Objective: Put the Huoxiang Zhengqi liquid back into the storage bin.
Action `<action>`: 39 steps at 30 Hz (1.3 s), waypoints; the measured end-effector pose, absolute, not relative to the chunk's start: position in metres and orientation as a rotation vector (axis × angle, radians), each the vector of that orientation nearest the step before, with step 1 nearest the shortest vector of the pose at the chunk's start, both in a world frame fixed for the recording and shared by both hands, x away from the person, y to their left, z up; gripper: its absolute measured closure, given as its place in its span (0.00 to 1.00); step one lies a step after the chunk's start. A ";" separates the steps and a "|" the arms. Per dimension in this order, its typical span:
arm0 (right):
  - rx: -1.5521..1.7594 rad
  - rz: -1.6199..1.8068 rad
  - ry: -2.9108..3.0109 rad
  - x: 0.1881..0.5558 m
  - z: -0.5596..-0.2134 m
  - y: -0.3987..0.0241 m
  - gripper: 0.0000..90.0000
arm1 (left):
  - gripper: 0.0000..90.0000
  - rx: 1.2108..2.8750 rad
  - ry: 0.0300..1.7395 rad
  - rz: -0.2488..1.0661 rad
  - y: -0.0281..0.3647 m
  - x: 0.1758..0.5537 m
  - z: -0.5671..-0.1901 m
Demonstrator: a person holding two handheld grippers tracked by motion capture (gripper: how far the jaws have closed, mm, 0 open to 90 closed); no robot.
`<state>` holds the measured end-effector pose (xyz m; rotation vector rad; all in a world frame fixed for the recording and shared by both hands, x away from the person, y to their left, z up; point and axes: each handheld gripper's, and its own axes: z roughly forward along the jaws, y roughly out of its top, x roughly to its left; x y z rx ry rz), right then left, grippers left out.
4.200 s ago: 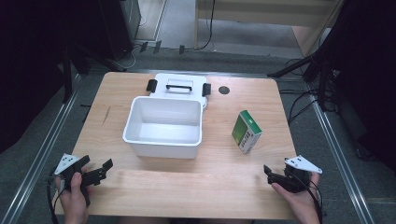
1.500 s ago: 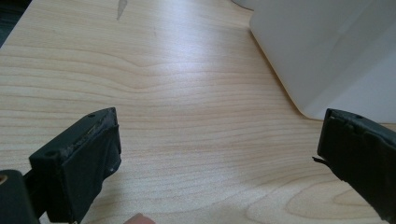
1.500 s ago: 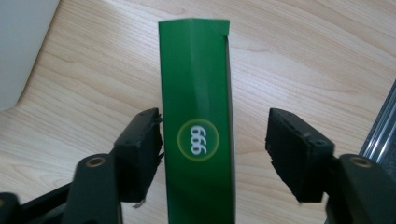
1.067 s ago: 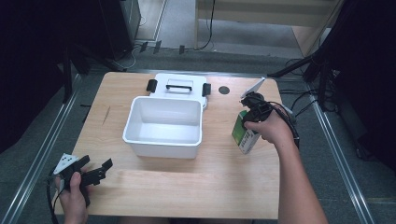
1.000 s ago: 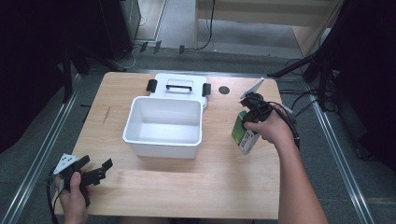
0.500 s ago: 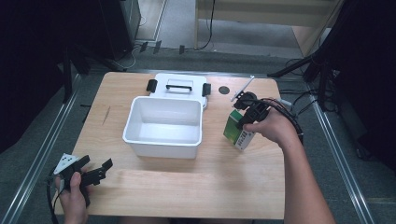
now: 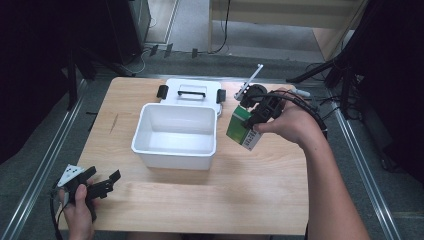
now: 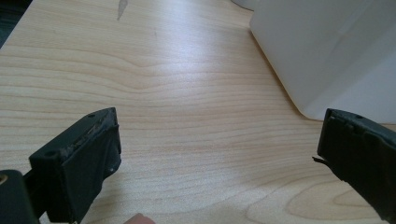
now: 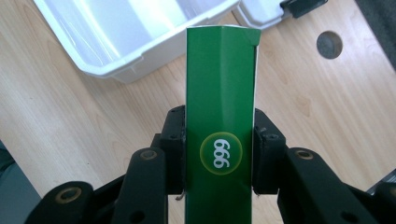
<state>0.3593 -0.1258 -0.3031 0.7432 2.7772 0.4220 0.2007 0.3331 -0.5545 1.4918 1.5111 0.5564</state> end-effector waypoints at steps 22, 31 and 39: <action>0.494 0.544 2.756 0.347 -0.256 -0.071 0.72 | 0.00 1.493 1.511 0.553 0.333 0.201 -0.555; 0.363 0.620 2.792 0.341 -0.258 -0.043 0.72 | 0.00 1.493 1.512 0.551 0.333 0.201 -0.555; 0.254 0.604 2.825 0.341 -0.271 -0.029 0.72 | 0.00 1.493 1.510 0.549 0.334 0.201 -0.555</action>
